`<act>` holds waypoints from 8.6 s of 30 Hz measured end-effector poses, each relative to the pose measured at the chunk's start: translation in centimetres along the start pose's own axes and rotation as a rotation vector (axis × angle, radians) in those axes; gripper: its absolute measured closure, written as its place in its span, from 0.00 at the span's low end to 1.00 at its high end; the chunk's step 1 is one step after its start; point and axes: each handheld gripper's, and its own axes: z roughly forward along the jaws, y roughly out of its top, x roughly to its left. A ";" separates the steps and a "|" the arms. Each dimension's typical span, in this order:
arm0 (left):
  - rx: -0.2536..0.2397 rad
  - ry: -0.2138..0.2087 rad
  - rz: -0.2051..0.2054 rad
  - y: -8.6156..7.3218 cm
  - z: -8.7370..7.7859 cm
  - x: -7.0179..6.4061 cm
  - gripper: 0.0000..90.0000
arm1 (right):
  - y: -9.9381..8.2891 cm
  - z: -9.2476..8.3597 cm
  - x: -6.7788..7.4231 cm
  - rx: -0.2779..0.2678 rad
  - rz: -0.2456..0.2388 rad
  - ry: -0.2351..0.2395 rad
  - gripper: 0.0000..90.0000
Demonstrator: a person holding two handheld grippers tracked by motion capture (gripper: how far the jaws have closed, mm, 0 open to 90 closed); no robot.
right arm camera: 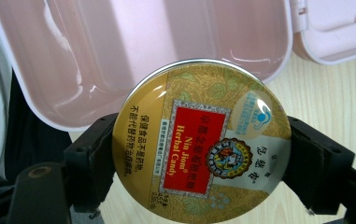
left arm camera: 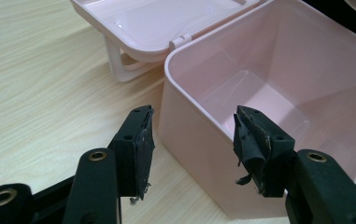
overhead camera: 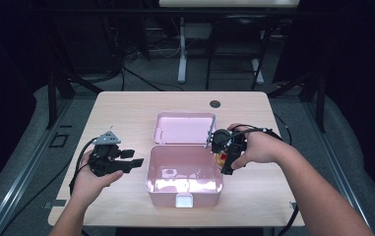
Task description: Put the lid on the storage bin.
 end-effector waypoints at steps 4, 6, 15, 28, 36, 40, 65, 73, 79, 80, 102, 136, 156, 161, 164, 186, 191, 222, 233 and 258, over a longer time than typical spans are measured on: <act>-0.005 0.003 -0.002 0.0 0.1 0.0 0.53 | 0.3 0.1 0.2 0.000 -0.014 0.002 0.22; -0.004 0.002 0.001 0.0 0.1 0.0 0.53 | 0.4 0.1 0.3 -0.003 -0.019 0.002 0.22; -0.004 0.001 0.001 0.0 0.1 -0.1 0.54 | 1.1 0.2 0.7 -0.010 -0.045 0.009 0.22; -0.005 0.002 0.006 0.0 0.1 -0.1 0.54 | 2.5 0.7 1.3 -0.010 -0.088 0.016 0.22; -0.005 0.001 0.004 0.0 0.0 0.0 0.54 | 3.3 1.5 1.7 0.003 -0.099 0.028 0.22; -0.002 0.000 0.007 0.0 0.0 -0.1 0.54 | 3.4 1.9 1.8 0.002 -0.104 0.033 0.22; 0.000 -0.004 0.007 0.0 0.2 -0.2 0.54 | 4.1 3.7 2.1 0.019 -0.118 0.033 0.22; 0.001 -0.003 0.009 0.0 0.2 -0.1 0.54 | 4.0 4.6 2.1 0.011 -0.122 0.037 0.22; 0.002 -0.003 0.012 0.0 0.2 -0.2 0.54 | 4.0 5.5 2.2 0.016 -0.133 0.038 0.22; 0.002 -0.003 0.012 0.0 0.2 -0.2 0.54 | 4.1 5.6 2.2 0.018 -0.137 0.035 0.22; 0.003 -0.002 0.012 -0.1 0.3 -0.2 0.55 | 4.5 8.0 2.3 0.067 -0.135 0.034 0.22; 0.005 -0.003 0.010 -0.1 0.4 -0.2 0.55 | 5.0 10.2 2.9 0.108 -0.190 0.003 0.22; 0.012 -0.004 0.014 -0.1 0.5 -0.2 0.55 | 4.9 10.9 2.9 0.112 -0.223 0.014 0.22; 0.011 -0.004 0.015 -0.1 0.4 -0.1 0.55 | 5.0 11.2 2.9 0.114 -0.224 0.015 0.22; 0.012 -0.004 0.015 -0.1 0.5 -0.2 0.55 | 5.0 11.3 2.9 0.116 -0.226 0.016 0.22; 0.015 -0.005 0.017 -0.1 0.5 -0.2 0.55 | 4.9 11.6 2.9 0.104 -0.221 0.016 0.22; 0.012 -0.005 0.016 -0.1 0.5 -0.2 0.55 | 4.9 11.9 3.0 0.111 -0.226 0.016 0.22; 0.015 -0.010 0.018 -0.1 0.7 -0.3 0.55 | 4.7 11.0 3.1 0.076 -0.214 0.032 0.17; 0.016 -0.019 0.027 -0.1 0.8 -0.6 0.57 | 4.7 8.6 2.9 0.027 -0.184 0.005 0.18; -0.005 -0.007 0.017 0.1 0.4 -0.7 0.53 | 3.9 3.0 2.2 -0.047 -0.040 -0.036 0.26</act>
